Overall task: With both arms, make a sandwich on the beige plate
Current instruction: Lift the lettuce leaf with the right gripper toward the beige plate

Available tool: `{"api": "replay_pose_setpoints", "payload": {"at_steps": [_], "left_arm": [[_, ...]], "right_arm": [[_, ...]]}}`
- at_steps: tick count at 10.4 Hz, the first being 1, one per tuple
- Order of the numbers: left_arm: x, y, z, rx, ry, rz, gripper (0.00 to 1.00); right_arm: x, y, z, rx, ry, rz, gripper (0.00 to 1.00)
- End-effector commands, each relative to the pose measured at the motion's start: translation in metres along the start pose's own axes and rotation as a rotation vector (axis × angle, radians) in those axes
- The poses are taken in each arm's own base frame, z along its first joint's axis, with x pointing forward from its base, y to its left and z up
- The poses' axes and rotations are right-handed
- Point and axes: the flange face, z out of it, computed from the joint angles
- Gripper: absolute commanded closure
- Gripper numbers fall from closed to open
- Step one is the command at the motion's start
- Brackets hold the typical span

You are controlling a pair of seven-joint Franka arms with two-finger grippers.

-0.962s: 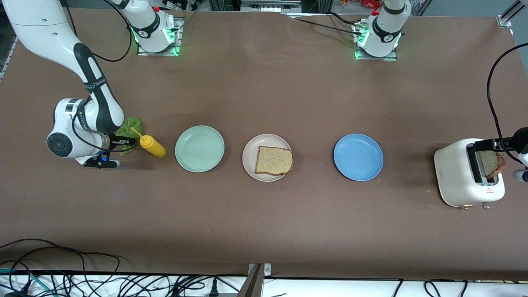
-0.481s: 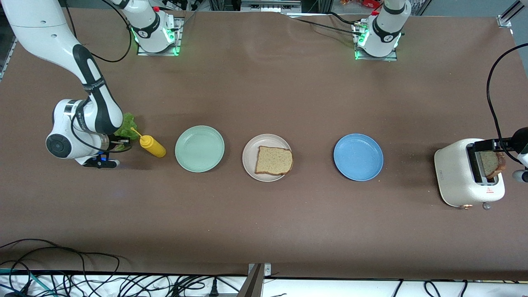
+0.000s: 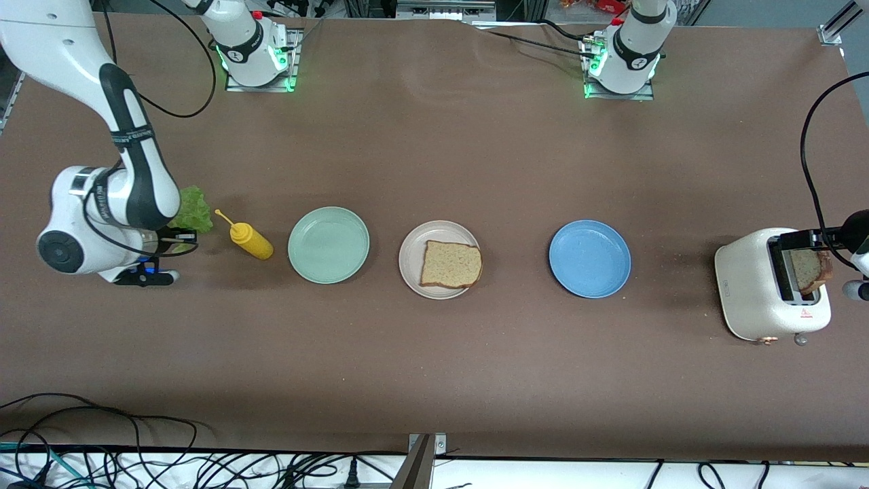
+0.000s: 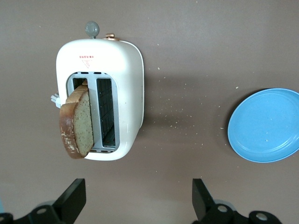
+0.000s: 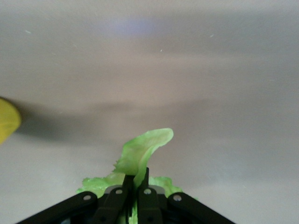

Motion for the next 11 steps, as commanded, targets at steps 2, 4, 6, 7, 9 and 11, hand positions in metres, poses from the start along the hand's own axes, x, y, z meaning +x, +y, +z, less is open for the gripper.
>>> {"api": "replay_pose_setpoints", "payload": {"at_steps": [2,4,6,7,9,11], "left_arm": [[0.000,-0.002,-0.001,0.025,0.003,0.025,0.00],[0.000,0.000,-0.001,0.025,0.005,0.028,0.00],[0.000,0.000,-0.001,0.025,0.003,0.028,0.00],[0.000,0.000,-0.001,0.025,0.003,0.028,0.00],[0.000,0.000,-0.001,0.025,0.003,0.028,0.00],[0.000,0.000,-0.002,0.025,0.006,0.027,0.00]], "right_arm": [[-0.005,-0.028,-0.095,-0.079,0.012,-0.028,1.00],[-0.013,-0.064,-0.130,-0.080,0.031,0.046,1.00],[-0.012,-0.127,-0.141,-0.018,0.067,0.128,1.00],[-0.016,-0.158,-0.143,0.040,0.061,0.214,1.00],[-0.025,-0.247,-0.140,0.062,0.115,0.252,1.00],[-0.032,-0.329,-0.126,0.103,0.184,0.453,1.00]]}}
